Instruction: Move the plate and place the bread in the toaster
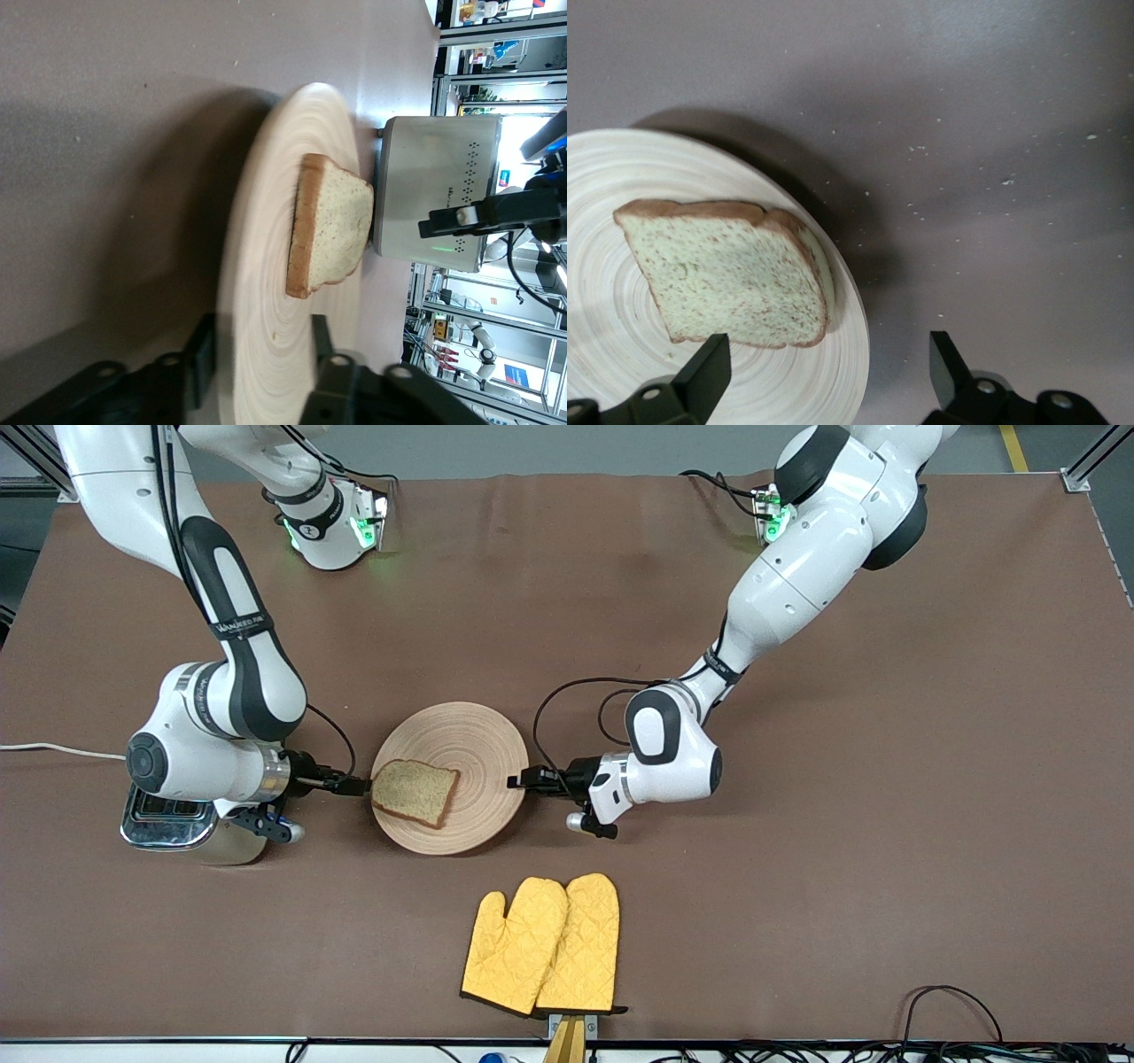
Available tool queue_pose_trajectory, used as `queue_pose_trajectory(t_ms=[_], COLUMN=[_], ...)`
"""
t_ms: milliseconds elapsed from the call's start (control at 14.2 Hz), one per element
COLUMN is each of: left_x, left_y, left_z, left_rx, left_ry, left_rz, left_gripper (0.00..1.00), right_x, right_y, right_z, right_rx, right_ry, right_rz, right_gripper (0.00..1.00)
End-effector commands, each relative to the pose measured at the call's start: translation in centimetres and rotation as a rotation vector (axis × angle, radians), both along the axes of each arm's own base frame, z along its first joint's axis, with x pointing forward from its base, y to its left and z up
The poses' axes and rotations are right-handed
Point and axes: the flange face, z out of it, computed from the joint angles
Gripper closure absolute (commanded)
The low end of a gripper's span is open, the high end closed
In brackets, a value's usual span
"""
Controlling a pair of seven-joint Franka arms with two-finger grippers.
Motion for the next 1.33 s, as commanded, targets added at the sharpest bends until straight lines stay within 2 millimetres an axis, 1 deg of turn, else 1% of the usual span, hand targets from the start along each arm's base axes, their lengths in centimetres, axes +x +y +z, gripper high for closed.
queue_pose_trajectory(t_ms=[0, 70, 140, 211, 281, 351, 421, 491, 561, 702, 772, 982, 1053, 1123, 1193, 1263], left_x=[0.6, 1.1, 2.0, 3.8, 4.9, 5.8, 6.9, 7.7, 8.5, 9.6, 10.1, 11.8, 12.4, 12.9, 13.4, 13.6], left_y=[0.2, 0.7, 1.6, 3.9, 5.5, 7.3, 9.2, 11.0, 13.3, 17.3, 19.5, 25.4, 27.0, 28.2, 29.6, 30.4], left_z=[1.4, 1.9, 2.5, 3.1, 3.6, 3.8, 4.7, 5.0, 5.1, 5.6, 5.6, 7.2, 8.1, 8.7, 9.3, 9.7], left_rx=[-0.019, -0.017, 0.006, 0.043, 0.059, 0.066, 0.072, 0.082, 0.091, 0.111, 0.135, 0.197, 0.228, 0.266, 0.313, 0.353], left_ry=[-0.012, -0.024, -0.055, -0.078, -0.081, -0.071, -0.077, -0.08, -0.075, -0.067, -0.065, -0.079, -0.096, -0.112, -0.126, -0.14], left_rz=[0.013, 0.013, 0.004, 0.015, -0.001, -0.034, -0.052, -0.076, -0.104, -0.169, -0.198, -0.251, -0.281, -0.306, -0.328, -0.347], left_gripper=[0.0, 0.0, 0.0, 0.0, 0.0, 0.0, 0.0, 0.0, 0.0, 0.0, 0.0, 0.0, 0.0, 0.0, 0.0, 0.0], right_x=[0.0, 0.0, 0.2, 0.2, 0.3, 0.3, 0.4, 0.4, 0.5, 0.3, 0.4, 0.5, 0.6, 0.4, 0.4, 0.4], right_y=[0.9, 1.0, 1.2, 1.3, 1.4, 1.4, 1.5, 1.7, 2.1, 4.0, 4.6, 5.0, 5.0, 5.8, 6.0, 5.9], right_z=[-0.6, -1.1, -1.3, -1.4, -1.7, -1.7, -1.7, -2.1, -2.0, -2.0, -1.8, -2.1, -2.0, -2.0, -2.0, -2.0], right_rx=[0.002, 0.0, -0.001, -0.001, -0.002, -0.002, -0.002, -0.003, -0.003, -0.004, -0.005, -0.019, -0.048, -0.093, -0.146, -0.162], right_ry=[-0.015, -0.015, -0.013, -0.013, -0.01, -0.01, -0.012, -0.008, -0.012, -0.014, -0.018, -0.028, -0.046, -0.062, -0.073, -0.077], right_rz=[-0.02, -0.019, -0.017, -0.015, -0.014, -0.014, -0.012, -0.009, -0.003, 0.022, 0.03, 0.063, 0.089, 0.147, 0.201, 0.213], right_gripper=[0.28, 0.4, 0.5, 0.55, 0.56, 0.61, 0.61, 0.61, 0.61, 0.61, 0.61, 0.61, 0.61, 0.61, 0.61, 0.62])
